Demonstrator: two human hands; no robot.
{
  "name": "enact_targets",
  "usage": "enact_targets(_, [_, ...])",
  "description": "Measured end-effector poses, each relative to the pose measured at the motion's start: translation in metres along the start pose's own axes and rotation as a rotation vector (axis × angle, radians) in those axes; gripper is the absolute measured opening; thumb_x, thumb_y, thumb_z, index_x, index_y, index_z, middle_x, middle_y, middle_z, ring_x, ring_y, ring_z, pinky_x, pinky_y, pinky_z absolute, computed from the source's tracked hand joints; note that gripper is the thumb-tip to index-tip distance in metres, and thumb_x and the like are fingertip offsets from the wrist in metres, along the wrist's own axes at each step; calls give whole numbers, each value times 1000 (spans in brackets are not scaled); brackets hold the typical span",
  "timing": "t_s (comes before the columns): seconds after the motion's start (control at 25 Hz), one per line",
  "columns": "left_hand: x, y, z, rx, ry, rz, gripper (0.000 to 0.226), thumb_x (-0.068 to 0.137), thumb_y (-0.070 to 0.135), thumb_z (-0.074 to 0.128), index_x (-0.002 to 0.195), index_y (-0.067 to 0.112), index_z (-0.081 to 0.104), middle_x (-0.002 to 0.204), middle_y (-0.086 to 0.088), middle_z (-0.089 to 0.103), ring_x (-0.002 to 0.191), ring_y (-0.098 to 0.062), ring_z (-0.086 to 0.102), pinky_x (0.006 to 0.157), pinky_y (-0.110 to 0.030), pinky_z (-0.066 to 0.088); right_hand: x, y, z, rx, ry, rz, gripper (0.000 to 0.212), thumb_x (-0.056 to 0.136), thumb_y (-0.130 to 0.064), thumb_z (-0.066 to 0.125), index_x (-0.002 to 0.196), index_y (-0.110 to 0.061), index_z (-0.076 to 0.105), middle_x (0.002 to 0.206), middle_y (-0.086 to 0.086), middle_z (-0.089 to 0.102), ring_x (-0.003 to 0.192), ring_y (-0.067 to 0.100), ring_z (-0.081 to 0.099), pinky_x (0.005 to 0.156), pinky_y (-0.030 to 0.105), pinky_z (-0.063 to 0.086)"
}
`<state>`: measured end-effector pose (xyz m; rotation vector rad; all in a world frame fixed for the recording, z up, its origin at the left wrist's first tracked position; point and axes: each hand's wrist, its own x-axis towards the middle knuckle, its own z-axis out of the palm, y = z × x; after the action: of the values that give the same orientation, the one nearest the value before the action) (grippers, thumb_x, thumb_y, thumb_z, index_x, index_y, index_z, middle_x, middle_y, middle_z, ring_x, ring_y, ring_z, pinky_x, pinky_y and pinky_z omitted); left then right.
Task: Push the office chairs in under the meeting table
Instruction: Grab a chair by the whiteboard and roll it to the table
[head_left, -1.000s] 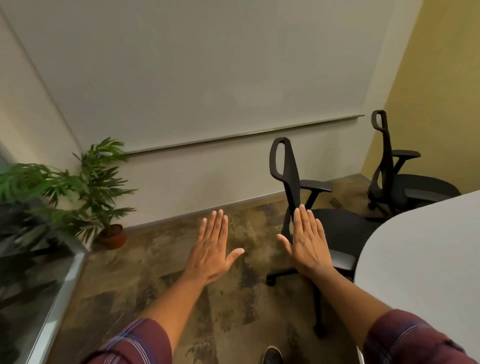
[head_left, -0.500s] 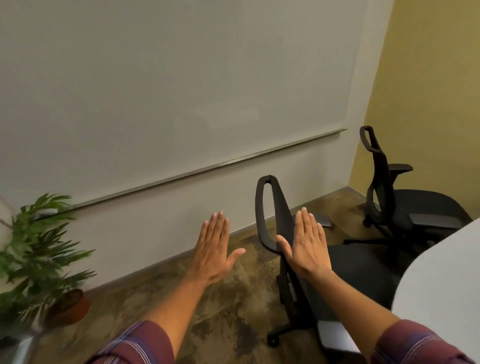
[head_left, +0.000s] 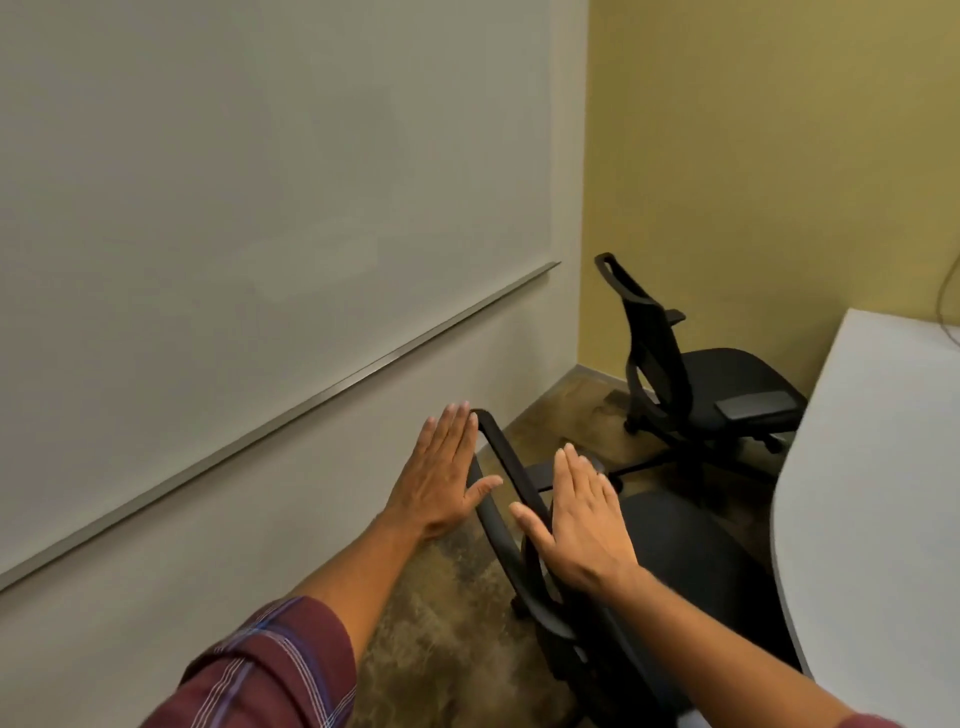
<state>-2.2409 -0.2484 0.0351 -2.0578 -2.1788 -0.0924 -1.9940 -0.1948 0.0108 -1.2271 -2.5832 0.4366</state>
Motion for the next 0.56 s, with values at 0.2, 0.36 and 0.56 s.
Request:
enact_targets(0.2, [54, -38, 21, -19, -124, 313, 104, 98, 85, -3, 173, 13, -2, 180, -8, -14, 166, -21, -19, 135, -43, -12, -8, -43, 19, 19, -116, 208, 126, 83, -103, 3, 172, -14, -4, 181, 12, -6, 167, 28, 0, 134, 48, 7])
enact_targets(0.36, [79, -41, 38, -81, -247, 426, 101, 99, 82, 6, 173, 16, 20, 182, -7, 15, 168, -24, 4, 137, -48, 1, -19, -48, 19, 2, -264, 356, 133, 75, -105, 29, 172, -17, 8, 176, 12, 29, 152, 34, 43, 118, 50, 42])
enact_targets(0.56, [90, -38, 52, -132, -125, 566, 86, 103, 76, 20, 160, 21, 52, 165, -3, 52, 161, -23, 32, 135, -50, 14, -39, -40, 23, 34, -241, 490, 114, 67, -108, 41, 143, -23, 47, 112, -4, 68, 90, 18, 66, 70, 36, 53])
